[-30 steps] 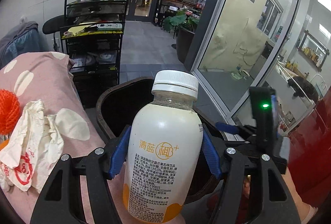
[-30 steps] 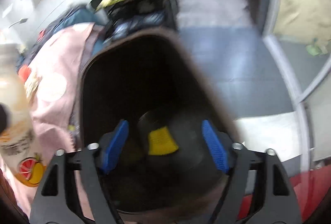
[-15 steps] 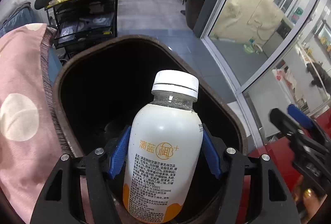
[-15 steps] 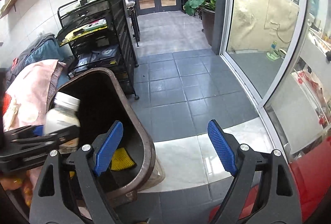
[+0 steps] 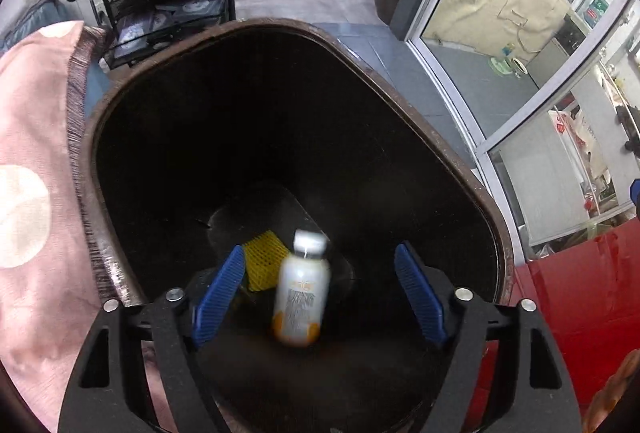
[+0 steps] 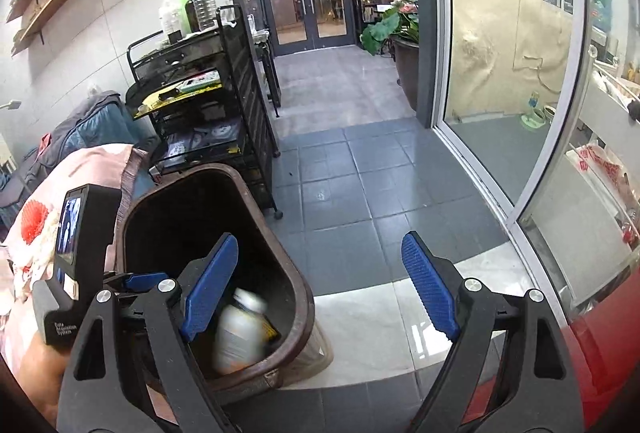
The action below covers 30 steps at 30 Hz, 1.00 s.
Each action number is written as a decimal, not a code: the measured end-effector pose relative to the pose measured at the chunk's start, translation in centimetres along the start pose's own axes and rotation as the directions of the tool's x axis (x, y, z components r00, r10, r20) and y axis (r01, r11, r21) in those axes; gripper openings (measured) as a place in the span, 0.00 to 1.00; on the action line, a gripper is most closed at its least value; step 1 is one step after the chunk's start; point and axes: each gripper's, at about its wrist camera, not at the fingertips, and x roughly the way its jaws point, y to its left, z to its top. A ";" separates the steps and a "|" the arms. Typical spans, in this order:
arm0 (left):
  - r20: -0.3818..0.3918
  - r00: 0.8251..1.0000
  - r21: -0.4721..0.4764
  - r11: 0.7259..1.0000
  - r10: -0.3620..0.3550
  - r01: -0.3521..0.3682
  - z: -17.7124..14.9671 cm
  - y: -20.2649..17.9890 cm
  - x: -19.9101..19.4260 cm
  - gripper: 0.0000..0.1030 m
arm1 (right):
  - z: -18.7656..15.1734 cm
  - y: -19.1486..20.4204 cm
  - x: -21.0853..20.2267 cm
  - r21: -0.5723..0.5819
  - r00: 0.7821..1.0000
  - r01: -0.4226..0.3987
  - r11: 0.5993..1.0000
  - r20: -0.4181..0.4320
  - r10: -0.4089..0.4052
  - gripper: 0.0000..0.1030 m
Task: Collect trash
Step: 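Move both tools back over the table toward the carton and mask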
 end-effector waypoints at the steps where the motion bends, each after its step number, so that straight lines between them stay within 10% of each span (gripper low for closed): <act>1: 0.008 1.000 0.006 1.000 0.000 0.000 -0.1 0.0 -0.3 0.75 | 0.1 0.2 -0.1 0.001 1.000 -0.008 1.000 0.003 0.008 0.81; 8: 0.178 0.984 0.024 1.000 0.014 -0.018 -2.6 0.4 -5.4 0.81 | 0.3 1.8 -1.3 0.005 0.992 -0.115 0.993 0.043 0.115 0.81; 15: 0.375 0.920 0.009 0.992 0.111 -0.124 -7.2 2.1 -12.7 0.89 | 0.7 6.1 -1.2 -0.019 0.965 -0.261 0.965 0.033 0.262 0.88; 30: 0.454 0.786 -0.297 0.903 0.419 -0.310 -15.8 10.3 -21.3 0.94 | -1.2 22.2 -1.5 -0.215 0.797 -0.603 0.768 -0.197 0.571 0.88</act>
